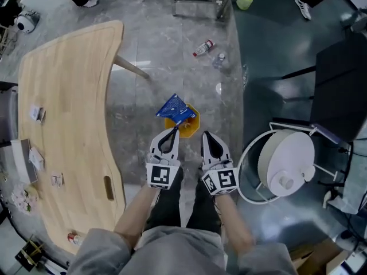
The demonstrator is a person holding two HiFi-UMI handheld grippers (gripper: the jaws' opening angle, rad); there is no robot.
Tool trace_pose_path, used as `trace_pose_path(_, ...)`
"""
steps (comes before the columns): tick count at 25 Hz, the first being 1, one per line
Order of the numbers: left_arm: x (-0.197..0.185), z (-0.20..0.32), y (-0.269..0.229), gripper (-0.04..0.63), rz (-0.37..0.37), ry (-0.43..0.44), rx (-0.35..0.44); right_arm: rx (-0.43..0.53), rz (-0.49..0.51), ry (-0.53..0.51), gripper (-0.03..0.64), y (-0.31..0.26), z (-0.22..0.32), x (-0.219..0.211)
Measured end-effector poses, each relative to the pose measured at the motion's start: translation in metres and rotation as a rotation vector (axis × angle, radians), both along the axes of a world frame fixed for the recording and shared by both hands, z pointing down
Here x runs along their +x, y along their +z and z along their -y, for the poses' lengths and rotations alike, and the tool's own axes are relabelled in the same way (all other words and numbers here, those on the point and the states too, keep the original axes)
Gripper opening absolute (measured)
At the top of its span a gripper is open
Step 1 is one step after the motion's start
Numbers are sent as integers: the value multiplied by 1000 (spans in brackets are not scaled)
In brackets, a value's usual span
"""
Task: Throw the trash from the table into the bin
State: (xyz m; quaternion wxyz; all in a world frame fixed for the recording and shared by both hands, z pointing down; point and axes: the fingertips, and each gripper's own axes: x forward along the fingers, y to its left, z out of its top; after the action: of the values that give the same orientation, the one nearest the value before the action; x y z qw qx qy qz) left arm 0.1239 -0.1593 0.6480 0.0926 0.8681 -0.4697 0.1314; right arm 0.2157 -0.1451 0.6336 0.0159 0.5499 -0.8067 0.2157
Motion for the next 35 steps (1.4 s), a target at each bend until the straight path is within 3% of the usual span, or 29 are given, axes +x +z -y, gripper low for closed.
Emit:
trace_pose_path(8, 12, -9, 107, 6, 28, 13, -89, -65, 13, -45, 5, 84, -14, 3)
trace_pose_path(18, 28, -36, 259, 6, 74, 68, -250, -141, 60, 0, 5, 156, -50, 22)
trace_pose_path(28, 45, -40, 316, 6, 74, 114, -319, -165, 74, 65, 5, 164, -67, 50)
trace_pose_path(35, 41, -39, 373, 6, 96, 91, -411, -161, 77, 99, 5, 163, -71, 63)
